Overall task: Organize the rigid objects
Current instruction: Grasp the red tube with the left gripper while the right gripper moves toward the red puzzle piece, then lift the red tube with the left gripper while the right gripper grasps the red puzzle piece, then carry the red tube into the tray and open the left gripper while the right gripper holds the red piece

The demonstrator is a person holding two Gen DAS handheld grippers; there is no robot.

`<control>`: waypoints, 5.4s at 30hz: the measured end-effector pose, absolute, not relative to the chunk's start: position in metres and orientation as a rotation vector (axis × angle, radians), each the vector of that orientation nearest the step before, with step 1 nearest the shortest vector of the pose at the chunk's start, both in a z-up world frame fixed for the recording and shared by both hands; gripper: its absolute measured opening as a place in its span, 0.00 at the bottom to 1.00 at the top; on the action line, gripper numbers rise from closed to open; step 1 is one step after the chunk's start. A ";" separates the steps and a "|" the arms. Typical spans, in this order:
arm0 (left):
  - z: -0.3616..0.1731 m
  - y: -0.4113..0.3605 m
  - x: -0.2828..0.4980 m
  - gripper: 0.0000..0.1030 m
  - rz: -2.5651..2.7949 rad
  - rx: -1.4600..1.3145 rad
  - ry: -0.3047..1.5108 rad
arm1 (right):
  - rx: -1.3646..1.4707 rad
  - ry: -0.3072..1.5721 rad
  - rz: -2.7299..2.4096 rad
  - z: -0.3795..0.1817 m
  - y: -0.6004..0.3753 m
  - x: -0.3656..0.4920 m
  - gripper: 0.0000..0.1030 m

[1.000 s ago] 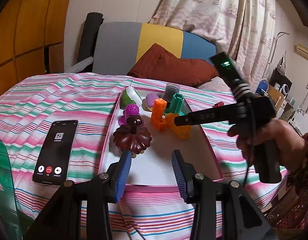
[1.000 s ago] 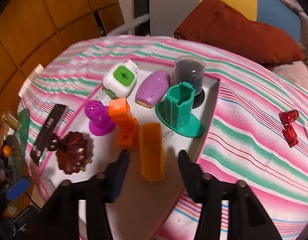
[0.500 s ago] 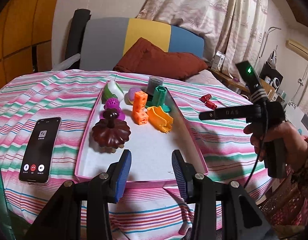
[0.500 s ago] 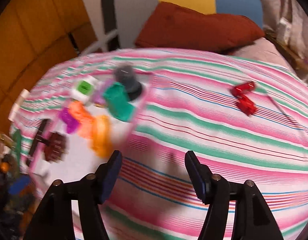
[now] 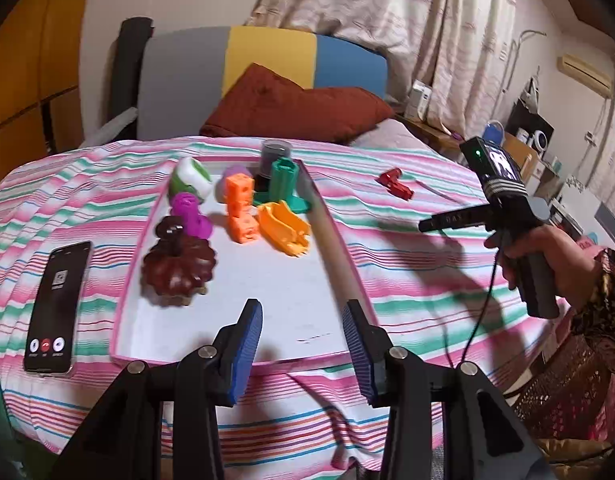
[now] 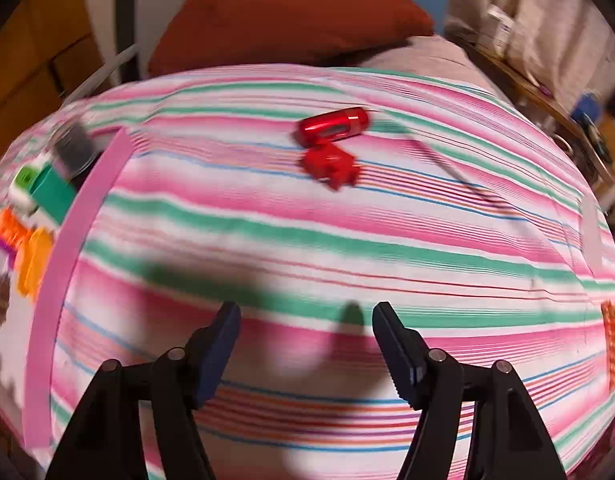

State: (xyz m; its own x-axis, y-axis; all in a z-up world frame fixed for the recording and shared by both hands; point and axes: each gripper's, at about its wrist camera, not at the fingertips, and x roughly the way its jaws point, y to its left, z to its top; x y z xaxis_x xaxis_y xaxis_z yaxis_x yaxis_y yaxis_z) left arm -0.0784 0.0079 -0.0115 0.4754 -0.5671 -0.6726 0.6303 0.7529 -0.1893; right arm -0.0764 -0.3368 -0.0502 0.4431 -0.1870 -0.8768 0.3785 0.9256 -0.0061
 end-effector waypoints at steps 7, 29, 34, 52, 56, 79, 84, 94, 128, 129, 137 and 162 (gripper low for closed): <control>0.004 -0.022 -0.075 0.41 -0.785 0.098 0.791 | 0.266 1.068 -0.423 -0.048 -0.359 -0.079 0.68; 0.013 -0.199 0.002 0.42 -0.807 0.168 0.906 | 0.461 1.073 -0.570 -0.044 -0.413 -0.093 0.86; -0.005 -0.255 0.032 0.42 -0.802 0.207 0.938 | 0.564 1.071 -0.601 -0.047 -0.430 -0.097 0.87; -0.061 -0.381 0.092 0.41 -0.821 0.356 0.982 | 0.849 1.045 -0.556 -0.059 -0.453 -0.112 0.91; -0.067 -0.376 0.093 0.31 -0.836 0.362 0.946 | 0.847 1.046 -0.559 -0.060 -0.455 -0.113 0.91; -0.069 -0.221 0.023 0.23 -0.673 0.067 0.920 | 0.502 0.796 -0.413 -0.016 -0.419 -0.070 0.83; -0.070 -0.221 0.015 0.23 -0.685 0.069 0.908 | 0.426 0.867 -0.346 -0.036 -0.410 -0.031 0.73; -0.071 -0.225 0.011 0.23 -0.693 0.086 0.899 | 0.295 0.932 -0.278 -0.058 -0.399 -0.011 0.39; -0.023 -0.168 -0.028 0.23 -0.873 -0.067 0.900 | 0.664 0.980 -0.336 -0.045 -0.385 -0.102 0.27; -0.022 -0.161 -0.030 0.23 -0.875 -0.080 0.905 | 0.665 0.979 -0.338 -0.045 -0.385 -0.103 0.27; -0.005 -0.111 -0.035 0.23 -0.857 -0.172 0.899 | 0.655 0.986 -0.345 -0.048 -0.386 -0.098 0.27; -0.018 -0.017 0.012 0.23 -0.542 -0.138 0.905 | 0.602 1.002 -0.341 -0.048 -0.378 -0.095 0.27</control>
State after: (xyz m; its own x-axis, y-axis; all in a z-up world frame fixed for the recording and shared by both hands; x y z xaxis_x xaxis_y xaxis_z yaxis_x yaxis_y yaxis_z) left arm 0.0120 -0.0169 -0.0179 0.4944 -0.5020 -0.7096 0.3884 0.8579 -0.3363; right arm -0.0951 -0.3782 -0.0480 0.5060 0.0030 -0.8625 0.5287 0.7890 0.3129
